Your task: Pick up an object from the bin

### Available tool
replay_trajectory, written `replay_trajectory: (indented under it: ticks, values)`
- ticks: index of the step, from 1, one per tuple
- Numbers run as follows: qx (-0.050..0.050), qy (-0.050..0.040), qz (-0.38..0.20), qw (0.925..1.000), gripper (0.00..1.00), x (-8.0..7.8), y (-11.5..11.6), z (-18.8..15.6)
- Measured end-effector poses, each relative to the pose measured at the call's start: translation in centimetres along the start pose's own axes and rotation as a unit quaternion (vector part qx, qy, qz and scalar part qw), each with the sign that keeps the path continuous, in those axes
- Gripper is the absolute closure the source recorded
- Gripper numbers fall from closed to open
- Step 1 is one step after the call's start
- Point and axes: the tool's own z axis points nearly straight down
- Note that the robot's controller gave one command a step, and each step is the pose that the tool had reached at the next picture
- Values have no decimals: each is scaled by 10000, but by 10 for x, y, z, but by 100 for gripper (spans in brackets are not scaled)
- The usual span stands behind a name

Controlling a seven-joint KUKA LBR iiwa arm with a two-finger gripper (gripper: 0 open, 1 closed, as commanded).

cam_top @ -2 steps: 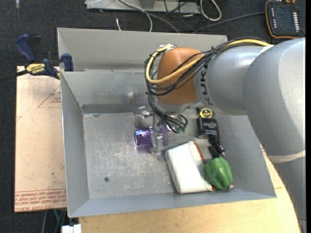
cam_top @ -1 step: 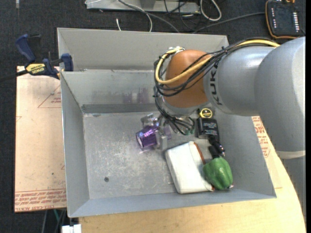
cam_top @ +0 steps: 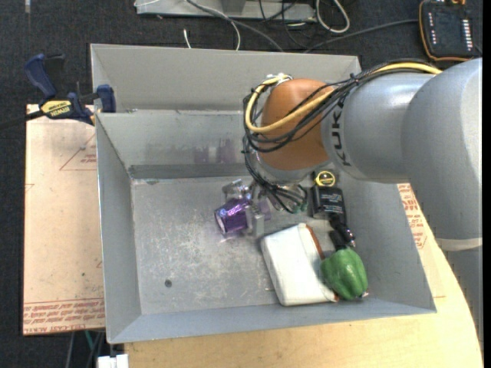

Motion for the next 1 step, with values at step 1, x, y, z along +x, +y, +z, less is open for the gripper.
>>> replay_trajectory:
  ticks: [1]
  values:
    - [-10, 32, 2, 10000, 100, 2, 1, -25]
